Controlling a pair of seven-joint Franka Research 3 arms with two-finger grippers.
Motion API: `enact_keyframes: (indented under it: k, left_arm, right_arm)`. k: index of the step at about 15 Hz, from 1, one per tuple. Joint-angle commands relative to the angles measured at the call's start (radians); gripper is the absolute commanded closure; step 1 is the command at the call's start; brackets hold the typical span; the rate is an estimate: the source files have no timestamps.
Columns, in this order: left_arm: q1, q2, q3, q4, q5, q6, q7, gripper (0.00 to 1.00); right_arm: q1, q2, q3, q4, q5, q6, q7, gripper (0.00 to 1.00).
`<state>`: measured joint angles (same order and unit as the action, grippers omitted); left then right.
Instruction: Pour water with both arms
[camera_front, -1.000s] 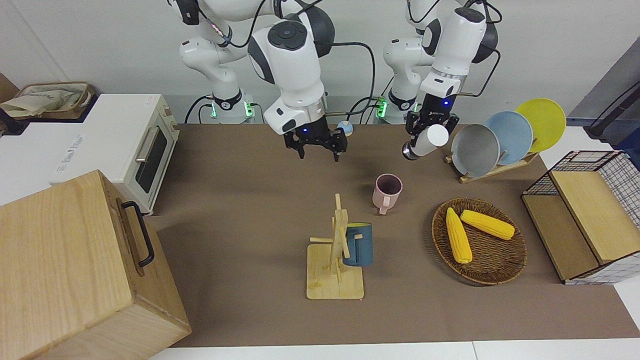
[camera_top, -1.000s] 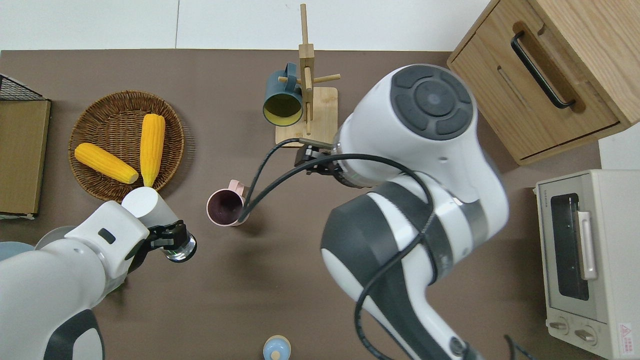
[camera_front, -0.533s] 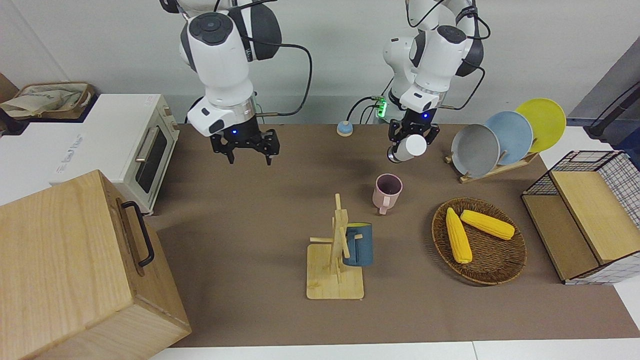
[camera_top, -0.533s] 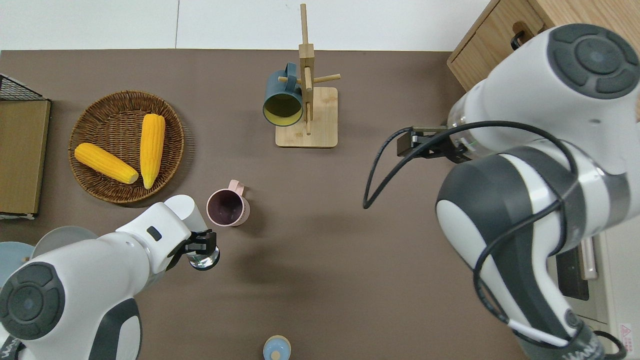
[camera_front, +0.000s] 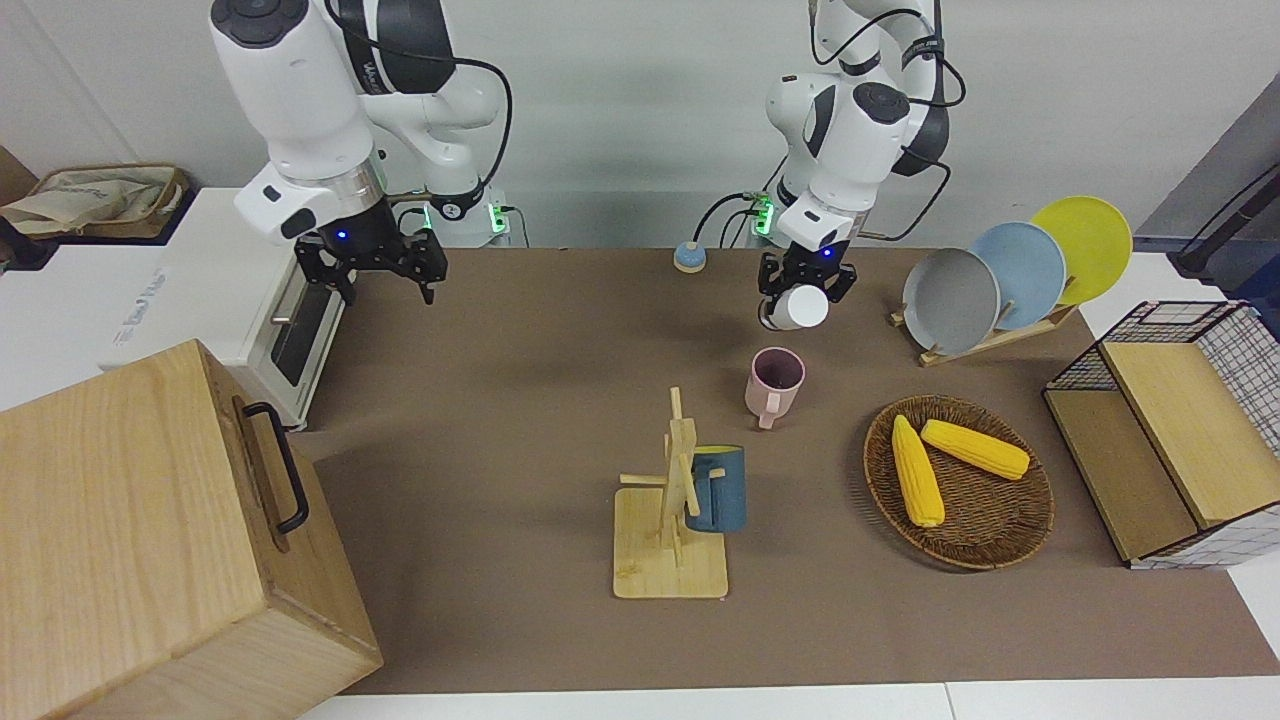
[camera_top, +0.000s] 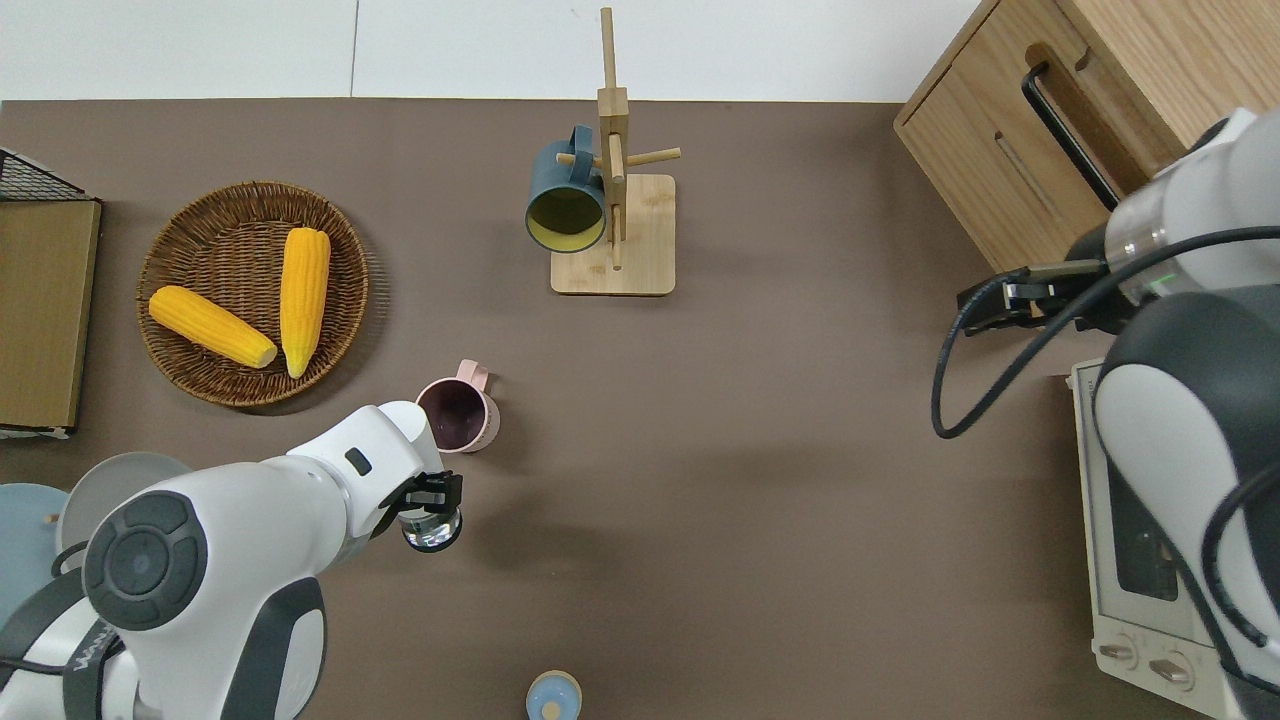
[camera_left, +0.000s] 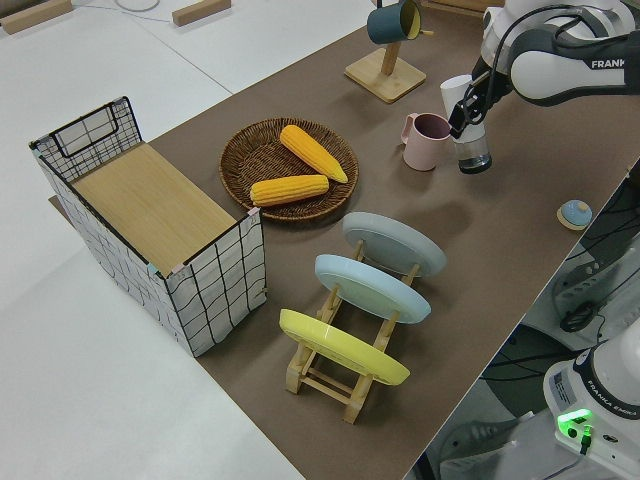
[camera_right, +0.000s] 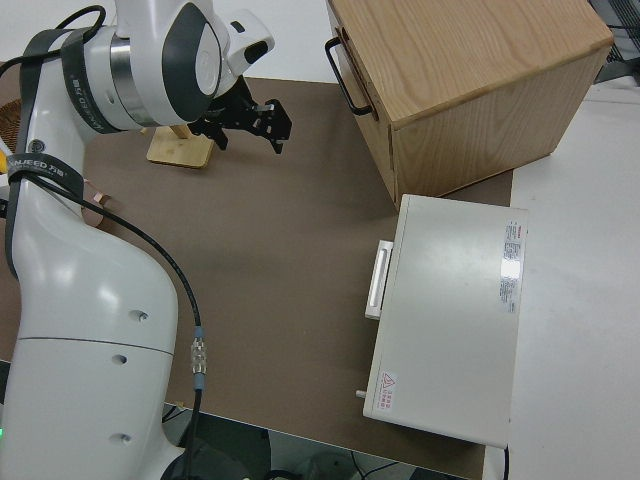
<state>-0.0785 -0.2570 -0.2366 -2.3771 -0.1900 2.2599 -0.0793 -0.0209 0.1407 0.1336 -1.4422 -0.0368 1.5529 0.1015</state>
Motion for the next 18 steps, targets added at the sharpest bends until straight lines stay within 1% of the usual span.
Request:
enact_keyframes:
  k: [1, 4, 6, 8, 11, 14, 18]
  left_arm:
    - [-0.017, 0.016, 0.014, 0.032, -0.011, -0.055, -0.007, 1.0]
    - [-0.018, 0.054, 0.014, 0.073, -0.011, -0.112, -0.007, 1.0]
    - [-0.017, 0.085, 0.014, 0.13, -0.011, -0.195, -0.008, 1.0]
    - [-0.015, 0.123, 0.016, 0.191, -0.011, -0.259, -0.005, 1.0]
    - [-0.015, 0.177, 0.016, 0.263, 0.001, -0.351, -0.017, 1.0]
    - [-0.015, 0.208, 0.017, 0.279, 0.012, -0.368, -0.017, 1.0]
    - [-0.015, 0.211, 0.016, 0.282, 0.017, -0.385, -0.017, 1.0]
  right_arm:
    - [-0.069, -0.035, 0.02, -0.032, -0.012, -0.017, -0.068, 0.005]
    - [-0.093, -0.033, 0.02, -0.024, 0.012, -0.008, -0.056, 0.005]
    - [-0.09, -0.036, 0.021, -0.02, 0.018, -0.007, -0.057, 0.005]
    - [-0.086, -0.038, 0.023, 0.011, 0.018, -0.007, -0.057, 0.005]
    - [-0.085, -0.038, 0.026, 0.016, 0.02, -0.007, -0.057, 0.005]
    - [-0.077, -0.038, 0.027, 0.016, 0.029, -0.007, -0.057, 0.005]
    - [-0.077, -0.038, 0.027, 0.016, 0.051, -0.007, -0.057, 0.005]
